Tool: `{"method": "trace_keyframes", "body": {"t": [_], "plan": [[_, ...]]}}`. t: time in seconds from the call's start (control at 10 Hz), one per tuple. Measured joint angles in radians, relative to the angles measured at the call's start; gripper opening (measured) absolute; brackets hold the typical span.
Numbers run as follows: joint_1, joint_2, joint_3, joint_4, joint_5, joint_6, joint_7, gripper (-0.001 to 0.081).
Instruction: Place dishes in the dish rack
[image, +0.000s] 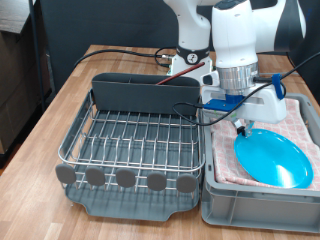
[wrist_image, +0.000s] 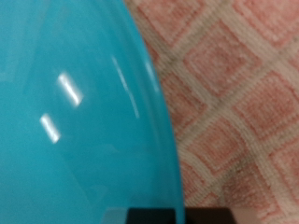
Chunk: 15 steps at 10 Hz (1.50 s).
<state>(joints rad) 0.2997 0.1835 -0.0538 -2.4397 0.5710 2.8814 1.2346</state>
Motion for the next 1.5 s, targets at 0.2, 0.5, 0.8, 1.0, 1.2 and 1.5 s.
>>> {"method": "trace_keyframes", "body": {"t": [0.2, 0.5, 0.8, 1.0, 1.2, 1.5], "plan": [[0.012, -0.031, -0.037, -0.003, -0.126, -0.042, 0.092, 0.0022], [0.013, -0.082, -0.062, -0.006, -0.257, -0.108, 0.142, 0.0020], [0.012, -0.153, -0.079, -0.005, -0.462, -0.228, 0.255, 0.0019], [0.012, -0.207, -0.079, 0.006, -0.566, -0.337, 0.311, 0.0019], [0.012, -0.252, -0.076, 0.037, -0.624, -0.455, 0.324, 0.0019], [0.012, -0.286, -0.064, 0.101, -0.665, -0.594, 0.289, 0.0019]]}}
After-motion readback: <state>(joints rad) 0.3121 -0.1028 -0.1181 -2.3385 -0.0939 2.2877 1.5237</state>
